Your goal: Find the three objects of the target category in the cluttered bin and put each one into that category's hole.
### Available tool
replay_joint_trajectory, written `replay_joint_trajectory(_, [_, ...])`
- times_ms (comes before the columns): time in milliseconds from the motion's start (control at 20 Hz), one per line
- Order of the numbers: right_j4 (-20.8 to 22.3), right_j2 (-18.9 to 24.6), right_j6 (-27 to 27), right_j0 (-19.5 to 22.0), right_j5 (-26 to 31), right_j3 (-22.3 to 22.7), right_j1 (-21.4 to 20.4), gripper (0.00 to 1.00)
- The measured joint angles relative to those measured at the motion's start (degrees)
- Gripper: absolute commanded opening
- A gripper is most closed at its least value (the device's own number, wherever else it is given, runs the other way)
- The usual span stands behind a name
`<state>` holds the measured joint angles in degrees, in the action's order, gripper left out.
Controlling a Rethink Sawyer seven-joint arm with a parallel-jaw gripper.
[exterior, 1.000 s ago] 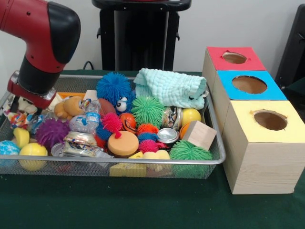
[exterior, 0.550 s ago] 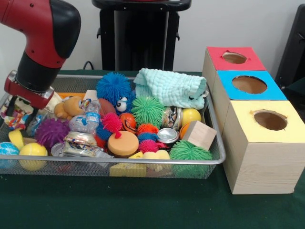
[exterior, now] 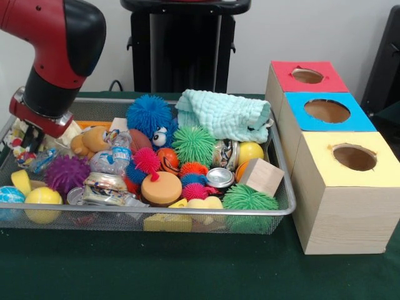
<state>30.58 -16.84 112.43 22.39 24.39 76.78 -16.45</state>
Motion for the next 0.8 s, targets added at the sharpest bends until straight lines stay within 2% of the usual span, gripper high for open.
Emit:
replay_joint_trajectory(450, [-1.6,0.0,0.0,-0.5,0.3,0.6,-1.6,0.00])
replay_joint_trajectory(600, [-2.2,0.0,0.0,-1.0,0.3,2.2,-4.0,0.00])
replay_joint_trajectory(650, [-2.7,0.0,0.0,-1.6,0.3,3.8,-6.3,0.00])
replay_joint_trajectory(800, [-3.1,0.0,0.0,-2.3,0.3,4.9,-8.2,0.00])
